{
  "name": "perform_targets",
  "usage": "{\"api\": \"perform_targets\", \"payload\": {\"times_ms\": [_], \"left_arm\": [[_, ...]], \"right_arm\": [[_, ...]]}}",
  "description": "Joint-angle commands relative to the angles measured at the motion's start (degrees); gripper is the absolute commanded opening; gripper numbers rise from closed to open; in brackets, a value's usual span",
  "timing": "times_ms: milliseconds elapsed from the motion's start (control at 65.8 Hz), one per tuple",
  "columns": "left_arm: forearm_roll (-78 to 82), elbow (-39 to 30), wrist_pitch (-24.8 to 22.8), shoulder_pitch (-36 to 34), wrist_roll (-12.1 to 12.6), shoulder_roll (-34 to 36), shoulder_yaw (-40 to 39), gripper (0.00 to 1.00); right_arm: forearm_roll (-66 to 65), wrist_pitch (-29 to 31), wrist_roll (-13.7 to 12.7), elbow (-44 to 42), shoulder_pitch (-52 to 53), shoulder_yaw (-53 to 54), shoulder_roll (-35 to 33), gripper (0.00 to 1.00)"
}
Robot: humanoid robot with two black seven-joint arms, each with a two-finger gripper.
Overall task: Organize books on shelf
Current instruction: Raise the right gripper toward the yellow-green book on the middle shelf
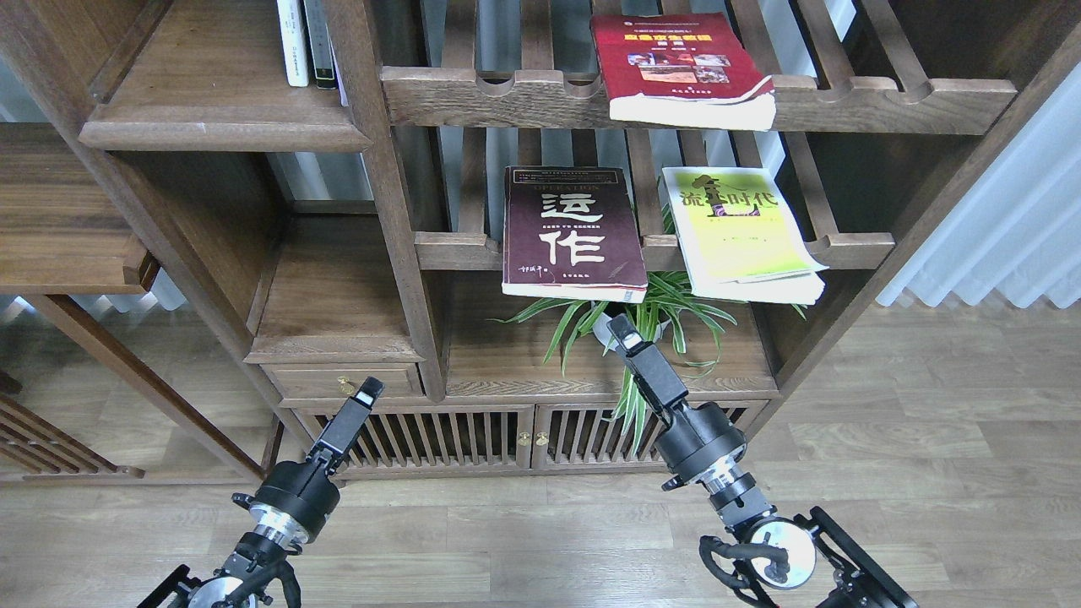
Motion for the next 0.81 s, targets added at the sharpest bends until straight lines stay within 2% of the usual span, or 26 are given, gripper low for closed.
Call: {"api": "perform_targets", "payload": {"times_ms": [0, 122, 228, 593, 791], "left_arm": [[0.0, 0.1, 0.0, 0.1, 0.3, 0.0, -0.7, 1.0], [0.0, 0.0, 0.0, 0.1, 1.8, 0.0, -0.5, 1.0], [0.0, 0.0, 0.0, 0.1, 1.9, 0.0, -0.6, 1.0], [0.0, 0.4, 0.0, 0.1, 1.0, 0.0, -0.6, 1.0], [0.0, 0.8, 0.0, -0.2, 1.9, 0.0, 0.3, 1.0]], "right_arm": [[1.8, 0.0, 0.1, 0.1, -0.4, 0.0, 0.2, 1.0], [2.0, 0.0, 0.2, 0.2, -0.9, 0.0, 0.2, 1.0], [2.1, 0.0, 1.1, 0.1, -1.2, 0.0, 0.2, 1.0], [2.1, 0.0, 1.2, 0.0, -1.2, -0.2, 0.2, 1.0], [2.1, 0.0, 1.2, -0.1, -1.2, -0.1, 0.2, 1.0]]}}
